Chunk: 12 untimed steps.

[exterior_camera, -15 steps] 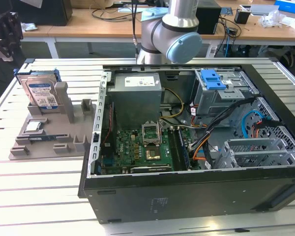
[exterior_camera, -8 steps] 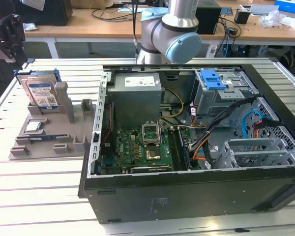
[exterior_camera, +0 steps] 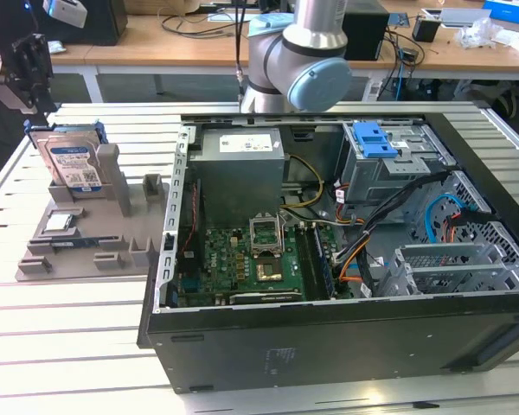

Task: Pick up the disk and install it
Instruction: 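Pick up the disk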

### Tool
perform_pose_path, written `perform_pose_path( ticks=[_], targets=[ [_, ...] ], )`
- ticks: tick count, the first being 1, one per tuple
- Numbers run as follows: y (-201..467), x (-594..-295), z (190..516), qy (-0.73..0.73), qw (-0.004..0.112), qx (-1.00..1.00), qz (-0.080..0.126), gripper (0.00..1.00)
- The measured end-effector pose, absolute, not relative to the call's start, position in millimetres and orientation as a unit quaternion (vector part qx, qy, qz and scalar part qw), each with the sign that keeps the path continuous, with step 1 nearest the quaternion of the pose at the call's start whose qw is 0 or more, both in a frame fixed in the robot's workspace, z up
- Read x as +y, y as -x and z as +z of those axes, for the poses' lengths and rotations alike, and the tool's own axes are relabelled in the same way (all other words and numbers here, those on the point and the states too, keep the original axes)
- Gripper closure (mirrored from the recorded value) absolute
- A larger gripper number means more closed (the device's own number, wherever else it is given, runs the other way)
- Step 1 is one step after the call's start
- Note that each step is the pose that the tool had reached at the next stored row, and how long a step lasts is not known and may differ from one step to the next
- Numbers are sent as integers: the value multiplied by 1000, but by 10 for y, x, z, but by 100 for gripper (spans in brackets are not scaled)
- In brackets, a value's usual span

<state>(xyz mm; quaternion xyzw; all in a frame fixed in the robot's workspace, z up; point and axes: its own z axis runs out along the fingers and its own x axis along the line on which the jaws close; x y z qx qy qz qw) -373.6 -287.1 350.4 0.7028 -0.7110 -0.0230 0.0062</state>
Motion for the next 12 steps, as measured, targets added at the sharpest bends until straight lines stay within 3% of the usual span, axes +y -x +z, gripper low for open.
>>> perform_pose_path(
  ticks=[12],
  targets=[
    [3761, -2804, 3269, -703, 6, -711, -23, 58]
  ],
)
